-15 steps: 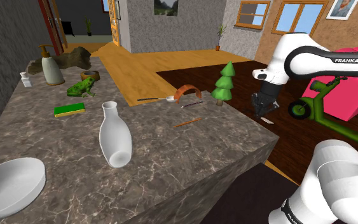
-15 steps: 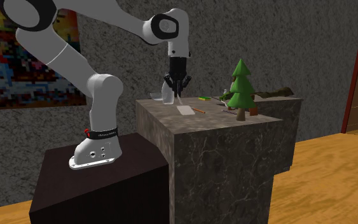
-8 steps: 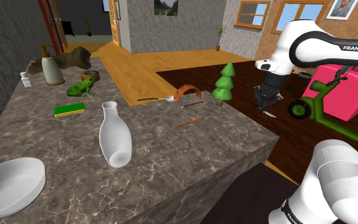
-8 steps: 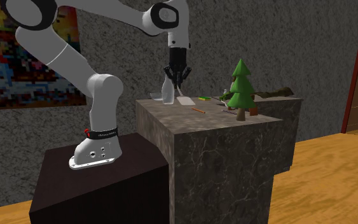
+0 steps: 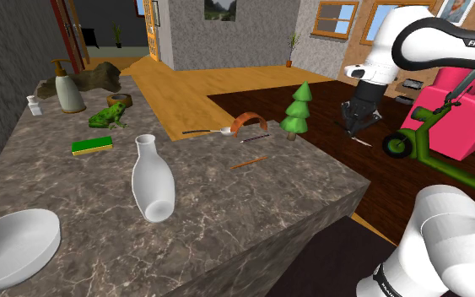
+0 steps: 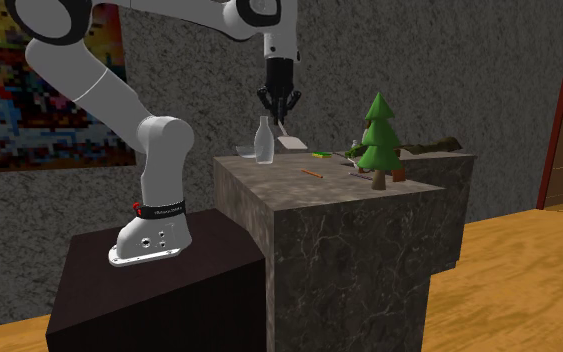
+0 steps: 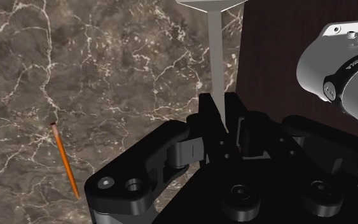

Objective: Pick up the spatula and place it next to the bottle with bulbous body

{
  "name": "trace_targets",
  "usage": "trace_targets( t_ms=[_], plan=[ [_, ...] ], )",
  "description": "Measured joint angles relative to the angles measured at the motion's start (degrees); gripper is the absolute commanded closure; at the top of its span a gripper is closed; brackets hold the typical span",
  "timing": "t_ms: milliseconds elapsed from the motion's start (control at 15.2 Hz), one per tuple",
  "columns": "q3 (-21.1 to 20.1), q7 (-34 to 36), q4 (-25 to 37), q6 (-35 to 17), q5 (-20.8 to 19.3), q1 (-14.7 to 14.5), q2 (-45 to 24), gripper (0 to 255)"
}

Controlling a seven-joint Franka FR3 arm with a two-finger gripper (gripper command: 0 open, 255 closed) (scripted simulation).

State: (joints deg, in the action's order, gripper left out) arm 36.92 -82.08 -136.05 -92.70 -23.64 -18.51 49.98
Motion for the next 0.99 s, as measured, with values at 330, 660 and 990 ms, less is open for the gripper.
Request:
trace_targets(
  t_ms=[330,660,990],
  plan=[
    [-1.2,-0.2,4.1,3.2,1.2,-0.7,-0.9,255],
    [-2.5,-0.4,8.1,6.6,2.3,-1.1,-1.6,255],
    [-3.2,-0.9,12.9,9.8,3.4,-1.8,-3.3,255]
  ],
)
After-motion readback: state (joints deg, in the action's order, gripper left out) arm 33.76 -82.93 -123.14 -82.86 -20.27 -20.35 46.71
